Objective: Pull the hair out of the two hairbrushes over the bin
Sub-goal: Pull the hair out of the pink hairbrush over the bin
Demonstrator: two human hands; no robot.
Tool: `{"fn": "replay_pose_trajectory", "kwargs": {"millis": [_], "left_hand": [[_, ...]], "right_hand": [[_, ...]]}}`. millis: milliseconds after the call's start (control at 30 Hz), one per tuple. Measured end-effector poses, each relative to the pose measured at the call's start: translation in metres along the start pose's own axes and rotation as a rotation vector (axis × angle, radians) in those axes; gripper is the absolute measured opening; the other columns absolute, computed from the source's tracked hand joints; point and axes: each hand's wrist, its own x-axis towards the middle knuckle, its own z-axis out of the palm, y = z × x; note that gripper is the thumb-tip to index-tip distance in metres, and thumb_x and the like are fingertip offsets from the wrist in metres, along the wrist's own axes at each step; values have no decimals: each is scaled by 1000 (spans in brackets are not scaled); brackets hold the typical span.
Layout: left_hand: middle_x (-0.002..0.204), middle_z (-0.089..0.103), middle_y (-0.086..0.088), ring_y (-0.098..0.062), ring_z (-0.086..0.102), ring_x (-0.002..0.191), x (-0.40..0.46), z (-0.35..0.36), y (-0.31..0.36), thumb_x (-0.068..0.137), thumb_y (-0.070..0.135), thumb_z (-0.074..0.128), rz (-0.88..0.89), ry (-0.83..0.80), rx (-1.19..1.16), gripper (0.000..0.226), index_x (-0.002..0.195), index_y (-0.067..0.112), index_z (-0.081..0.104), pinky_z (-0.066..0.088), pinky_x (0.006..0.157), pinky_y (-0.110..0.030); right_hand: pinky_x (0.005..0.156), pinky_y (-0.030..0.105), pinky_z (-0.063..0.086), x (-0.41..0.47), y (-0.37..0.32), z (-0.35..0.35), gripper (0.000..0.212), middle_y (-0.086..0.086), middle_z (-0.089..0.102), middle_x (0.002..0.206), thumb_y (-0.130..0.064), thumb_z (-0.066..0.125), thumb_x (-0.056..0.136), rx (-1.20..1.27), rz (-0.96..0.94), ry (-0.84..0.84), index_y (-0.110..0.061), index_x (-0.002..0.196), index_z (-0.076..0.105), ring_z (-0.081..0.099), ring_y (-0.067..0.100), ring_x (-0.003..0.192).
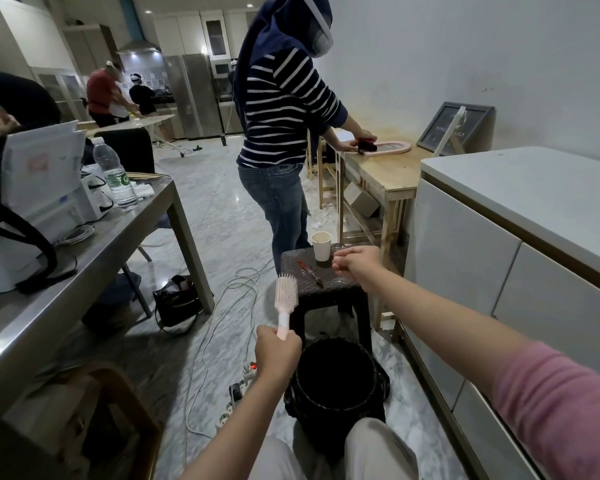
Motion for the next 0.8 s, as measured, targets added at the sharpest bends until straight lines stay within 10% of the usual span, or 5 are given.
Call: {"fn": "replay_pose_trajectory", "kwargs": {"millis": [167, 800], "left_hand": [[80, 49, -5, -17, 46, 60, -5, 0, 10, 90, 15, 55, 71, 9, 17, 15, 92, 10, 40, 36, 53, -29], [78, 52, -3, -19, 49, 64, -12, 6, 9, 88, 17, 57, 113, 29, 56, 16, 94, 9, 45, 40, 59, -30]], "right_hand": [[88, 28, 51, 4, 18, -1, 27, 4, 70, 98, 12, 58, 79, -474, -96, 37, -9, 78, 76, 59, 15, 93], [70, 31, 55, 0, 20, 8, 27, 4, 69, 76, -36, 78, 75, -514, -244, -29, -12, 77, 65, 68, 21, 78]]}}
